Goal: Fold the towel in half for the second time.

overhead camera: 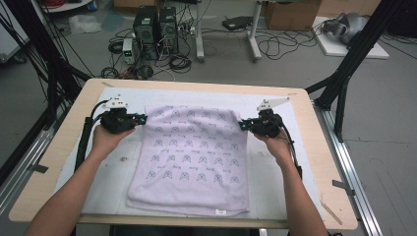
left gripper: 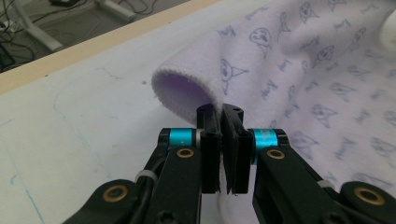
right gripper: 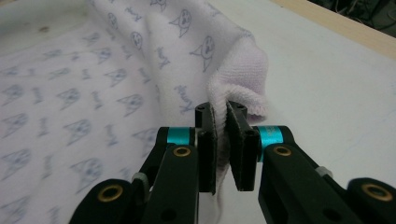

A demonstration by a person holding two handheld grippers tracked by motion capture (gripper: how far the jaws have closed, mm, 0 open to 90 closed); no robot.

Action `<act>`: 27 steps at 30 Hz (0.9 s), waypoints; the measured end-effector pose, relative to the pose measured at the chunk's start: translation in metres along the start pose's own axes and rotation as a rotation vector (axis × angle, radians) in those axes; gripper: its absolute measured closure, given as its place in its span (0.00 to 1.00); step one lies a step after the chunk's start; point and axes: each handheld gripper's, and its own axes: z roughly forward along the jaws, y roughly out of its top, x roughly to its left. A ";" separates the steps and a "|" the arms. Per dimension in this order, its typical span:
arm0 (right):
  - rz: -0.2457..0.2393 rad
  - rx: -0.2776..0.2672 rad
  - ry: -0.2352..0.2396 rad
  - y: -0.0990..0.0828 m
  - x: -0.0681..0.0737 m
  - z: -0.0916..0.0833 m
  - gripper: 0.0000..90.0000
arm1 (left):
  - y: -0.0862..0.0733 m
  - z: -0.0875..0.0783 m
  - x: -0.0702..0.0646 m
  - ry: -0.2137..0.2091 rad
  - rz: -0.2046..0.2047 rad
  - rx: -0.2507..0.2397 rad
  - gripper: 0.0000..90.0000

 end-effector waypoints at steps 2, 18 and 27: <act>-0.012 0.001 0.020 -0.009 0.012 -0.007 0.92 | -0.010 -0.008 -0.010 -0.019 0.015 -0.011 0.95; 0.007 0.055 0.092 -0.063 0.071 -0.030 0.52 | -0.071 -0.043 -0.050 -0.129 -0.008 0.116 0.51; -0.030 0.118 0.200 -0.049 0.065 0.005 0.72 | -0.056 -0.024 -0.051 -0.184 0.033 0.112 0.83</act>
